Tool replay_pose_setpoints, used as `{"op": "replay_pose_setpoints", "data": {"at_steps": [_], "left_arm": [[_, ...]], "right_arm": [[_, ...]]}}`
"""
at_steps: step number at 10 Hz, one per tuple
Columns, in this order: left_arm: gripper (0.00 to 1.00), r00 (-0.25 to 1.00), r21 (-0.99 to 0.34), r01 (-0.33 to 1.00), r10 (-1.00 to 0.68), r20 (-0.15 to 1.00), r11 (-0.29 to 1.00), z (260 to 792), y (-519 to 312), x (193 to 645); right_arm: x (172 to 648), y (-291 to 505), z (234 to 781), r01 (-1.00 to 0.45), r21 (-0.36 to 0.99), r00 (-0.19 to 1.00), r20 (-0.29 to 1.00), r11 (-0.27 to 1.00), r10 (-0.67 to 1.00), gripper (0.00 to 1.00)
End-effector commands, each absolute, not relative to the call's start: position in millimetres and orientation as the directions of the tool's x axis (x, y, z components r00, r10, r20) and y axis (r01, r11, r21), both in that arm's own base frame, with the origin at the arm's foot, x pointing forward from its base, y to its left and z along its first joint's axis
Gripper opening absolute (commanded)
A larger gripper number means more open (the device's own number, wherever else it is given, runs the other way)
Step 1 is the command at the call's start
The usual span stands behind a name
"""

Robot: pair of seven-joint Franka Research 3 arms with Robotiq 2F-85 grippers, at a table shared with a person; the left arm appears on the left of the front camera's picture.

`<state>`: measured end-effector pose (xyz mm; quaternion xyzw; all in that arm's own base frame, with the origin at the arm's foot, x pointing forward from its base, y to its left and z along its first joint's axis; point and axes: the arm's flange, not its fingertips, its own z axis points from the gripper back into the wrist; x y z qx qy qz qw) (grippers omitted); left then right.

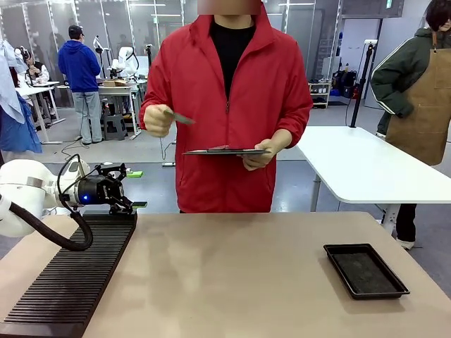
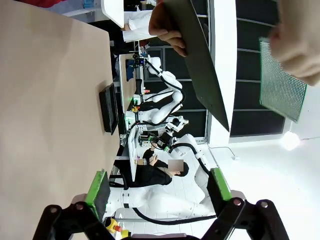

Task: Inspect the PCB.
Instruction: Pick up the Blank PCB that the human is holding.

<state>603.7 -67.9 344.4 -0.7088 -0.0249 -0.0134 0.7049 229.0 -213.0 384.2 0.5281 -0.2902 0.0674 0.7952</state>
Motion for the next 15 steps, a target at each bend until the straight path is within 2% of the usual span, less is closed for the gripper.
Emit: {"op": "replay_pose_setpoints", "data": {"at_steps": [1, 8, 9, 10, 11, 14, 15], "left_arm": [[1.00, 0.998, -0.998, 0.057, 0.014, 0.057, -0.005, 346, -69, 604], [1.00, 0.998, -0.999, 0.054, 0.016, 0.054, -0.005, 344, -68, 604], [1.00, 0.997, -0.998, 0.059, -0.042, 0.059, 0.008, 360, -52, 593], [1.00, 0.998, -0.999, 0.027, -0.048, 0.028, -0.019, 373, -23, 566], [1.00, 0.997, -0.998, 0.043, -0.059, 0.046, -0.042, 381, 5, 533], [1.00, 0.985, -0.991, 0.131, -0.112, 0.134, -0.034, 392, 93, 418], [1.00, 0.982, -0.984, 0.175, -0.067, 0.176, -0.014, 396, 118, 385]], "right_arm": [[230, -214, 385, -0.431, 0.793, 0.811, 0.549, 0.432, -0.200, 1.00], [230, -214, 385, -0.431, 0.793, 0.811, 0.549, 0.432, -0.200, 1.00], [230, -214, 385, -0.431, 0.793, 0.811, 0.549, 0.432, -0.200, 1.00], [230, -214, 385, -0.431, 0.793, 0.811, 0.549, 0.432, -0.200, 1.00], [230, -214, 385, -0.431, 0.793, 0.811, 0.549, 0.432, -0.200, 1.00], [230, -214, 385, -0.431, 0.793, 0.811, 0.549, 0.432, -0.200, 1.00], [230, -214, 385, -0.431, 0.793, 0.811, 0.549, 0.432, -0.200, 1.00]]}}
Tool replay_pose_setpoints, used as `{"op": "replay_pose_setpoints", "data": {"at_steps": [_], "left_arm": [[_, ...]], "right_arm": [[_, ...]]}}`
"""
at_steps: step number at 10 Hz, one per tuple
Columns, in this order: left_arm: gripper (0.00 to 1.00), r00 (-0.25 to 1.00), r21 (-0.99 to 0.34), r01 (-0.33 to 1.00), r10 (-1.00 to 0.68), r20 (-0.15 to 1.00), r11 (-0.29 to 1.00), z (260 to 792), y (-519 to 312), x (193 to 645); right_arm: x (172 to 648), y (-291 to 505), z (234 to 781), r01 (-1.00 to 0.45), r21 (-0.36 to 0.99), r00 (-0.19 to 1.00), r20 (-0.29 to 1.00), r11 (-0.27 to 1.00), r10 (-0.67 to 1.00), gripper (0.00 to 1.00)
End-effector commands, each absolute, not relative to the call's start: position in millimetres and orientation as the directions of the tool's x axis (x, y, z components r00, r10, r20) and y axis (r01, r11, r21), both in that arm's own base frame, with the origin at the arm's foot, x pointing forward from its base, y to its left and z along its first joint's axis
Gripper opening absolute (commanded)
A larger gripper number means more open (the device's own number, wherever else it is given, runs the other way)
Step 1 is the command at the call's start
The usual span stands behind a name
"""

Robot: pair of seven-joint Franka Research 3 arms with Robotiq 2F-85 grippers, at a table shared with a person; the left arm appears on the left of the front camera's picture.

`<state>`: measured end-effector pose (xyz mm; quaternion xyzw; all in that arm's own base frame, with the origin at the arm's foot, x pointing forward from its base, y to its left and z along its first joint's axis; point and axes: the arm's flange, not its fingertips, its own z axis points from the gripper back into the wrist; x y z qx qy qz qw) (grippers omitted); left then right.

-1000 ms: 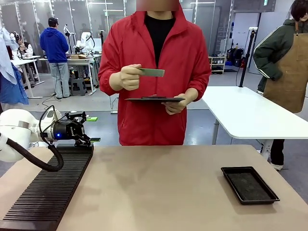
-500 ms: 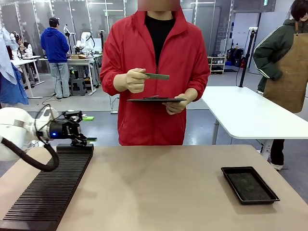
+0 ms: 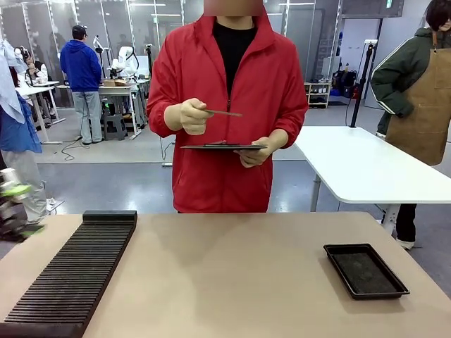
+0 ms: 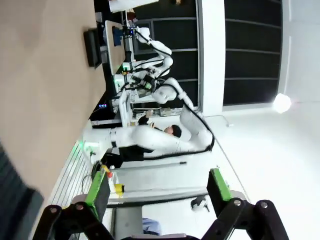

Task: Inspect the PCB.
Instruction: Pick up the Blank PCB that the human is holding.

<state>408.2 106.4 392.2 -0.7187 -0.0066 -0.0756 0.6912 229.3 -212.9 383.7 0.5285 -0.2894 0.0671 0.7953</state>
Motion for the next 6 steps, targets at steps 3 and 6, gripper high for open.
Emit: {"op": "replay_pose_setpoints", "data": {"at_steps": [3, 6], "left_arm": [[1.00, 0.979, -0.979, 0.205, -0.008, 0.205, 0.013, 386, 163, 320], [1.00, 0.973, -0.975, 0.223, 0.062, 0.223, 0.010, 377, 183, 285]], "right_arm": [[230, -214, 385, -0.431, 0.793, 0.811, 0.549, 0.432, -0.200, 1.00], [230, -214, 385, -0.431, 0.793, 0.811, 0.549, 0.432, -0.200, 1.00]]}}
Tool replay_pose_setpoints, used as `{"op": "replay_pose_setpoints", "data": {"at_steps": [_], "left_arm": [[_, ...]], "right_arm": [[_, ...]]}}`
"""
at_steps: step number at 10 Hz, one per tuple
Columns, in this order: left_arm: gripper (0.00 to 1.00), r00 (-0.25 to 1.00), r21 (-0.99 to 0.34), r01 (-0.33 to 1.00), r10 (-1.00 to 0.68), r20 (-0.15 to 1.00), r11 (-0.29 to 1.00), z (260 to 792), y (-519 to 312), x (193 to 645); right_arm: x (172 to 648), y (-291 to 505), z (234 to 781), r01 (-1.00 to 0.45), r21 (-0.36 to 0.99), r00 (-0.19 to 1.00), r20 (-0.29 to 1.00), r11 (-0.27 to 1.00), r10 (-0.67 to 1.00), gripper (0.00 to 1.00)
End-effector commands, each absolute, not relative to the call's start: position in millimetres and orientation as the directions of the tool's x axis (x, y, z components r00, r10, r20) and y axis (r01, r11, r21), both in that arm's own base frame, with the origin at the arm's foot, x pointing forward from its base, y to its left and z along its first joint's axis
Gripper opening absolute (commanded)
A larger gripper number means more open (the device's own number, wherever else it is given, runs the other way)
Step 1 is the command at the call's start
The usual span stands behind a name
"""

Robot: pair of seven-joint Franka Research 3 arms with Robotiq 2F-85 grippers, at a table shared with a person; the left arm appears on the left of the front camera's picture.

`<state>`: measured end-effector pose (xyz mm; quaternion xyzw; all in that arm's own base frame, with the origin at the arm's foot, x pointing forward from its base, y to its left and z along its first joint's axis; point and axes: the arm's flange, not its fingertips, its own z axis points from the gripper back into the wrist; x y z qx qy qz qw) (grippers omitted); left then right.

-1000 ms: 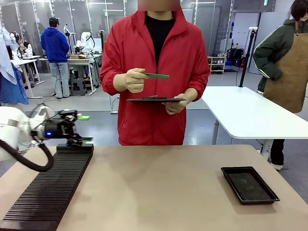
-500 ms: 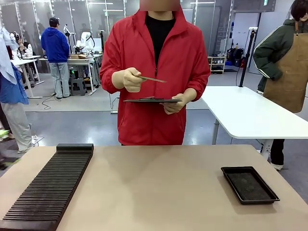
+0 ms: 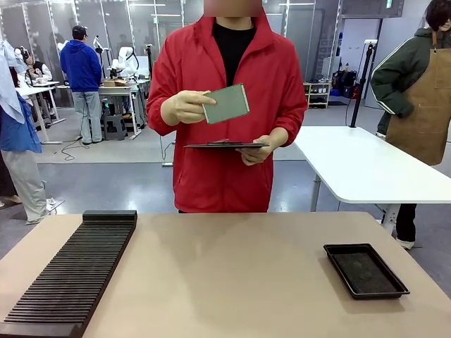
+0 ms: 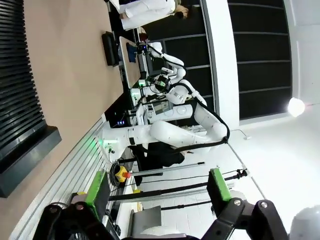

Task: Inspect the PCB.
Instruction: Pick up the Blank PCB that the human is holding.

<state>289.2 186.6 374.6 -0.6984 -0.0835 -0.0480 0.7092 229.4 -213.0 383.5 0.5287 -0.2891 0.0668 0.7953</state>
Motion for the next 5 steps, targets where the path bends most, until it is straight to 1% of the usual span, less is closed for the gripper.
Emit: {"op": "replay_pose_setpoints", "data": {"at_steps": [1, 5], "left_arm": [[1.00, 0.983, -0.983, 0.181, 0.023, 0.182, 0.025, 378.7, 181.7, 298.5], [1.00, 0.983, -0.983, 0.181, 0.023, 0.182, 0.025, 378.7, 181.7, 298.5]], "right_arm": [[229.9, -214.1, 385.0, -0.431, 0.793, 0.811, 0.549, 0.432, -0.200, 1.00], [229.9, -214.1, 385.0, -0.431, 0.793, 0.811, 0.549, 0.432, -0.200, 1.00]]}}
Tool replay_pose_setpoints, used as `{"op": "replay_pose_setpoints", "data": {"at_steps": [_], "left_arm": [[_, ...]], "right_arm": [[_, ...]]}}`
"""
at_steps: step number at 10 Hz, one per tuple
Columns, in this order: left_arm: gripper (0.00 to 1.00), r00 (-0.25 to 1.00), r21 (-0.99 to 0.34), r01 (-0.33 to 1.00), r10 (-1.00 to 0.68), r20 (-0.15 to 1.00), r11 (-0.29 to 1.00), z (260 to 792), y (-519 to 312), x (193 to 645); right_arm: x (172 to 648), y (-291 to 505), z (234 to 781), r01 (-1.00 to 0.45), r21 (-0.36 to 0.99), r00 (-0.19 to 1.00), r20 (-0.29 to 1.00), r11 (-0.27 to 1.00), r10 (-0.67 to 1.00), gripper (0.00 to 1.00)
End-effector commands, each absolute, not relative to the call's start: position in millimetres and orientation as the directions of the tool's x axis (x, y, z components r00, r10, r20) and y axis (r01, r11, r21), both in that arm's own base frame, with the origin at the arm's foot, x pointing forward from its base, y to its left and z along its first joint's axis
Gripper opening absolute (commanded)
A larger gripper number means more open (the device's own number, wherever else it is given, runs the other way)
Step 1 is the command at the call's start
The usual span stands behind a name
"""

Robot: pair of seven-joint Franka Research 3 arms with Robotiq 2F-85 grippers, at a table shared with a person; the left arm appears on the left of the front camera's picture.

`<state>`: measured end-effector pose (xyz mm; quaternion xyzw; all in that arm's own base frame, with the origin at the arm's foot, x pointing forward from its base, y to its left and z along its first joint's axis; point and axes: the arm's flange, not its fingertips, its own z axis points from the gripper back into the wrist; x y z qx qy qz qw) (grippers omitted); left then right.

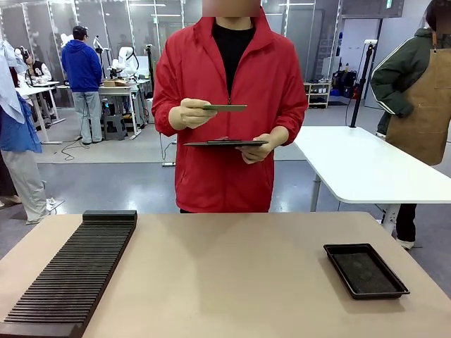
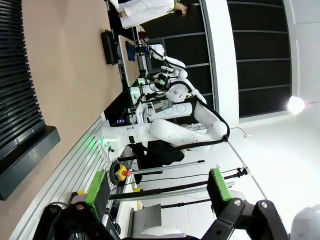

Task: Inspect the PCB.
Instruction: Pick up the Blank PCB that the human is holding.

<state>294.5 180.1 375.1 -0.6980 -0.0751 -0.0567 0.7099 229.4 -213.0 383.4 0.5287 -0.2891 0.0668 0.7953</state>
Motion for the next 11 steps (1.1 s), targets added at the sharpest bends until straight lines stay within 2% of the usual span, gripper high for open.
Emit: {"op": "replay_pose_setpoints", "data": {"at_steps": [1, 11], "left_arm": [[1.00, 0.983, -0.983, 0.181, 0.023, 0.182, 0.025, 378.7, 181.7, 298.5], [1.00, 0.983, -0.983, 0.181, 0.023, 0.182, 0.025, 378.7, 181.7, 298.5]], "right_arm": [[229.9, -214.1, 385.0, -0.431, 0.793, 0.811, 0.549, 0.432, -0.200, 1.00], [229.9, -214.1, 385.0, -0.431, 0.793, 0.811, 0.549, 0.432, -0.200, 1.00]]}}
